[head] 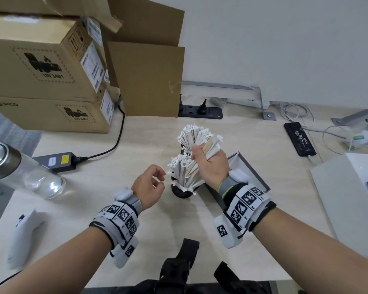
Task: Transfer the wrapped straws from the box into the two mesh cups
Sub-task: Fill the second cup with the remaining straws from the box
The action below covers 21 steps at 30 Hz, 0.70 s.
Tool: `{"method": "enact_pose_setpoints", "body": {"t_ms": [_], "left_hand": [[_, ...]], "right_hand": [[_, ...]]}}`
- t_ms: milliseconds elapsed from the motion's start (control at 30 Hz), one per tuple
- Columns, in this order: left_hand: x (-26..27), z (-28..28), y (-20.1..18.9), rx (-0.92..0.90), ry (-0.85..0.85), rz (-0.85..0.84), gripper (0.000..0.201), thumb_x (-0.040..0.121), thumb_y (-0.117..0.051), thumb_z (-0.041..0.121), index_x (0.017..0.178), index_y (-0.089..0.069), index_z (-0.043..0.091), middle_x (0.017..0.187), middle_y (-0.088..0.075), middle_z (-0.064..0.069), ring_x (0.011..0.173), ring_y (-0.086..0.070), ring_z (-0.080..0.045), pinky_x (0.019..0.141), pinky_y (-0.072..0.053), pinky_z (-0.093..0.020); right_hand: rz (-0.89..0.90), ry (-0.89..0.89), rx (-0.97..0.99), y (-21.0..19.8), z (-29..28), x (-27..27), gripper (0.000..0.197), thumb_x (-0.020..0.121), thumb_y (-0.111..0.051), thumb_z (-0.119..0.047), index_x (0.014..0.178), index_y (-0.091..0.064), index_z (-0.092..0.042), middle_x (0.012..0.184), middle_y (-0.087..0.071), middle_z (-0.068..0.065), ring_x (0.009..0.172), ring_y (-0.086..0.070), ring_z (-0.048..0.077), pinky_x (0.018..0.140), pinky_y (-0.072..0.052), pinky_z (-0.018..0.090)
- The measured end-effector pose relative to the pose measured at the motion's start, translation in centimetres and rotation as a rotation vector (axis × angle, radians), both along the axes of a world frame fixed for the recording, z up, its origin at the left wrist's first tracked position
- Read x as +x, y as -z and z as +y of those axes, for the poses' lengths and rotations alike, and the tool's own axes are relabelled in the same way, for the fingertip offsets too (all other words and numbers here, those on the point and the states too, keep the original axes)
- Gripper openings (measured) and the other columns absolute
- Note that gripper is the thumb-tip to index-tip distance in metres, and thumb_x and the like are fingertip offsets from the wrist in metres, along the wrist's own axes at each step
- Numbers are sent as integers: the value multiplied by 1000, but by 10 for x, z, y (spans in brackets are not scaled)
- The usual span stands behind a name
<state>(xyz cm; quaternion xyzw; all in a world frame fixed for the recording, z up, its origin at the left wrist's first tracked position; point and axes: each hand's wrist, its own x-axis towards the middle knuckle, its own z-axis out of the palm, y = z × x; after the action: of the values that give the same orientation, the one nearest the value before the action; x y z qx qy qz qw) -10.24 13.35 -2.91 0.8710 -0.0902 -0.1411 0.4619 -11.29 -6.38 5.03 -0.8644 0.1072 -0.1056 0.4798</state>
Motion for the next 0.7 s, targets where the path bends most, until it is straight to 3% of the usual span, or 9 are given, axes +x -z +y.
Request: {"method": "enact_pose_setpoints", "body": {"t_ms": [100, 167, 300, 433, 533, 600, 700], "left_hand": [[-1, 1, 2, -35, -28, -3, 38, 85, -57, 2, 90, -50, 39, 89, -61, 11, 61, -53, -6, 56, -41, -9], [0, 1, 1, -55, -39, -7, 34, 85, -58, 2, 96, -53, 35, 88, -60, 11, 62, -53, -4, 57, -40, -8], [1, -1, -1, -77, -50, -25, 33, 87, -59, 3, 102, -54, 32, 92, -59, 11, 61, -53, -3, 57, -40, -7], [4, -5, -3, -71, -54, -39, 30, 90, -60, 8, 106, -54, 32, 93, -59, 14, 61, -54, -2, 58, -40, -7], [4, -10, -4, -70, -71, -48, 25, 94, -59, 14, 109, -53, 32, 97, -59, 15, 66, -55, -5, 59, -38, -8], [4, -14, -4, -94, -86, -52, 23, 96, -57, 17, 115, -53, 29, 101, -59, 13, 75, -58, -11, 65, -41, -14], [3, -20, -5, -121, -100, -67, 23, 99, -52, 20, 122, -53, 22, 108, -58, 12, 82, -59, -9, 71, -43, -22]], "right_hand": [[40, -44, -46, 5, 4, -4, 28, 88, -66, -35, 65, -69, -19, 66, -69, -7, 71, -66, 12, 71, -52, 28], [103, -70, -72, 10, 6, -4, 26, 81, -72, -40, 67, -71, -19, 68, -71, -5, 72, -67, 10, 73, -55, 32], [116, -126, -244, 23, 4, 1, 38, 67, -79, -51, 87, -69, -20, 90, -63, -4, 87, -58, 12, 78, -48, 29], [-55, -147, -236, 25, -1, 2, 41, 73, -72, -49, 100, -66, -20, 98, -59, -5, 92, -54, 8, 84, -46, 26], [-163, -250, -364, 26, -3, -2, 57, 86, -56, -52, 126, -58, -12, 126, -58, 4, 118, -51, 16, 103, -39, 30], [-110, -395, -513, 29, -1, -9, 71, 92, -42, -55, 144, -37, -7, 151, -38, 9, 141, -30, 20, 116, -22, 33], [47, -535, -709, 43, 3, -20, 78, 93, -30, -58, 153, -13, -10, 162, -7, 4, 148, 9, 14, 121, -4, 42]]}}
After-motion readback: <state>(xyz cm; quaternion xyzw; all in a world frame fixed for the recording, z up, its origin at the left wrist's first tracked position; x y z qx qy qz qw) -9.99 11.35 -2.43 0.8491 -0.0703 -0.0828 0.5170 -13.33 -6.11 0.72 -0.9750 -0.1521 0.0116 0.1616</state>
